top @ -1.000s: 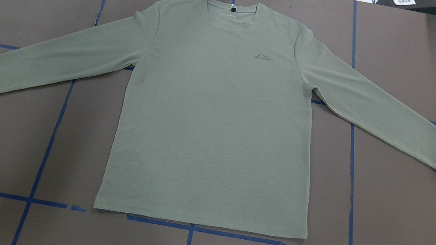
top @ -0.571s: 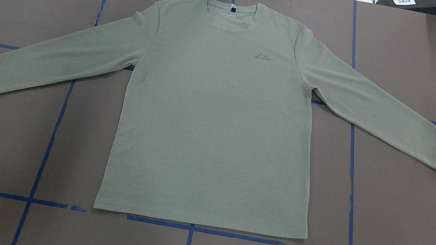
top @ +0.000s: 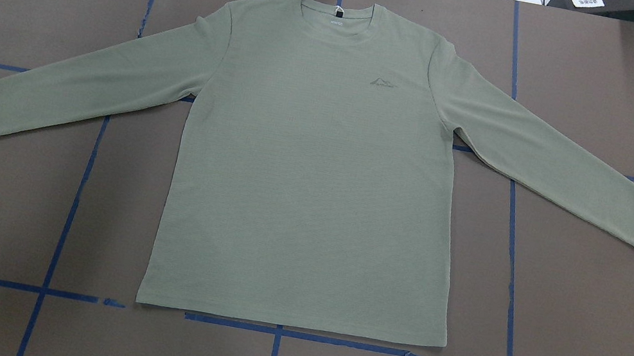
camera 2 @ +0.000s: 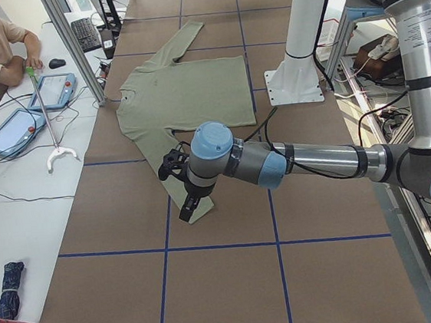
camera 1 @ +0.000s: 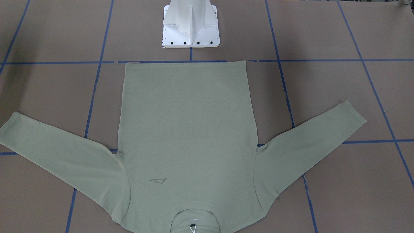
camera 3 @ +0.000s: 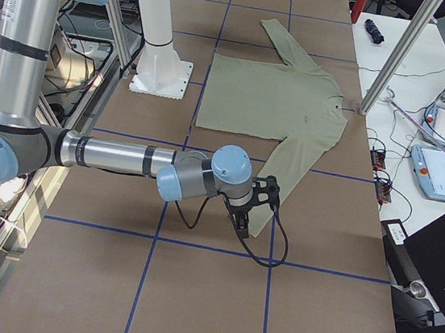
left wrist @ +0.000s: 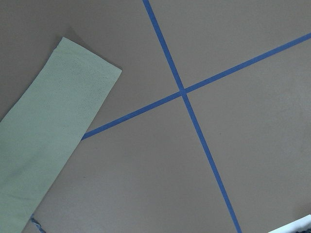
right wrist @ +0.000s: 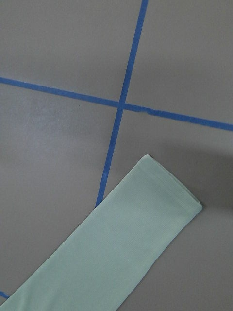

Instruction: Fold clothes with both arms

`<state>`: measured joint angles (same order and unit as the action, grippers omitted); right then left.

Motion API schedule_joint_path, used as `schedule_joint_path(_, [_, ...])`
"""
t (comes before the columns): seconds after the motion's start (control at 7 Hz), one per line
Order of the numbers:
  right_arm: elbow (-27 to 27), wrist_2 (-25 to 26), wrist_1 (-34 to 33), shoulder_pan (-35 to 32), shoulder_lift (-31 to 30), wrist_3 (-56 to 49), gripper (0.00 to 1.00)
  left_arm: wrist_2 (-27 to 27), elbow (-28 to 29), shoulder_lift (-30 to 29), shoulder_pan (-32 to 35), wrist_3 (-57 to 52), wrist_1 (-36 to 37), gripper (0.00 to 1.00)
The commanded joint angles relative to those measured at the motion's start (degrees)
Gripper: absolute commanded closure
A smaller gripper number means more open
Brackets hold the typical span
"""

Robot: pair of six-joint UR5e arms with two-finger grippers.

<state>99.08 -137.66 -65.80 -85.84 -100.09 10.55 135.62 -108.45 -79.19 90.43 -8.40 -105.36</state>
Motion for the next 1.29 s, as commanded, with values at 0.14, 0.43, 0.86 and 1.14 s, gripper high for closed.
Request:
schedule_joint_path(0.14, [-14.4, 9.6, 32.6, 13.9, 0.8, 29.9, 0.17, -0.1, -0.2, -0.1, 0.0, 0.0, -0.1, 0.00])
schedule_joint_path(0.43, [-21.7, 10.0, 38.5, 14.9, 4.1, 30.1, 0.34, -0.1, -0.2, -0.1, 0.0, -0.1, -0.1, 0.00])
schedule_joint_path(0.86, [-26.3, 12.3, 38.6, 17.4, 7.9, 30.1, 0.35, -0.1, -0.2, -0.3, 0.0, -0.1, -0.1, 0.00])
schedule_joint_path(1.14, [-27.7, 13.5, 38.6, 18.7, 8.7, 30.1, 0.35, -0.1, -0.1, -0.4, 0.0, -0.1, -0.2, 0.00])
